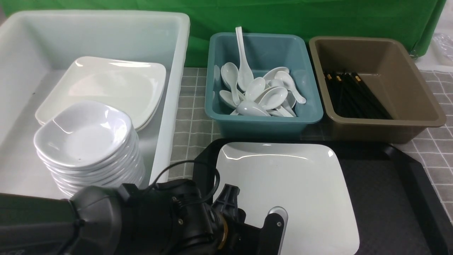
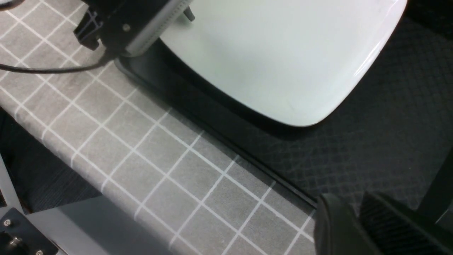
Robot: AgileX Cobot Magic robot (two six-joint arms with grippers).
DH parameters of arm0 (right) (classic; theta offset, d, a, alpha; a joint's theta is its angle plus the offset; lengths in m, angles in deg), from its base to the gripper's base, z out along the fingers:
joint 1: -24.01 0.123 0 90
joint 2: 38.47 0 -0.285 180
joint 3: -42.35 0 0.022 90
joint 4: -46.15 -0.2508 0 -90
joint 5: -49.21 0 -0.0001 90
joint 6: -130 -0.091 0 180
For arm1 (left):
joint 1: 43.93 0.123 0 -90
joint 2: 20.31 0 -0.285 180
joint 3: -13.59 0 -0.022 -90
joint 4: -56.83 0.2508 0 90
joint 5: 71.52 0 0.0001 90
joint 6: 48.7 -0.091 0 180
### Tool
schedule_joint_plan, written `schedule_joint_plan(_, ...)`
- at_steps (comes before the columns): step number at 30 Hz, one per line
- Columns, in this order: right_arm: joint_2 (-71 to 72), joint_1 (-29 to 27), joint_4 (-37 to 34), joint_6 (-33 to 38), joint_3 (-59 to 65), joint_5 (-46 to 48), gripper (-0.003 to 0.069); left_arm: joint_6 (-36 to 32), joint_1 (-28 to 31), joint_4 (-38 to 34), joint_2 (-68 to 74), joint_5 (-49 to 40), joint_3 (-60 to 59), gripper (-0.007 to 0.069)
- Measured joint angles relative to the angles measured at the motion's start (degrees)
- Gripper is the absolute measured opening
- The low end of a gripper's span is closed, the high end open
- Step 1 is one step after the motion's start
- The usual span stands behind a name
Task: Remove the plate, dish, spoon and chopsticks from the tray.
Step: Use the left arm to grab a plate from the dinner plate, then use the left arm to put the plate into the large storage box on the left
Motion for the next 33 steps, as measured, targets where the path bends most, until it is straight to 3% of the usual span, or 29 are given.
schedule_joint_plan(5,0.0,0.0,0.0,0.02,0.0,0.0,0.0144,1.03,0.0,1.15,0.93,0.19,0.57,0.0349)
schedule_joint_plan(10,0.0,0.0,0.0,0.46,0.0,0.0,0.0144,2.68,-0.05,-0.33,1.04,0.32,0.64,0.0228)
schedule_joint_plan(12,0.0,0.0,0.0,0.83,0.0,0.0,0.0144,2.17,-0.05,-1.17,0.98,0.67,0.64,0.0223)
schedule_joint_plan(17,0.1,0.0,0.0,0.93,0.0,0.0,0.0144,1.49,-0.87,-6.62,-2.02,-1.68,0.57,0.0216)
schedule_joint_plan(19,0.1,0.0,0.0,0.93,0.0,-0.79,0.0144,1.55,-2.56,-8.64,-5.18,-3.3,0.36,0.0178)
schedule_joint_plan(25,0.1,0.0,0.0,0.93,0.0,-7.02,0.0144,2.27,-8.16,-10.87,-15.65,-6.21,0.25,0.0048)
schedule_joint_plan(33,0.1,0.0,0.98,-0.77,-0.85,-18.15,0.0129,3.38,-9.65,-16.54,-27.57,-9.45,-0.13,0.0031)
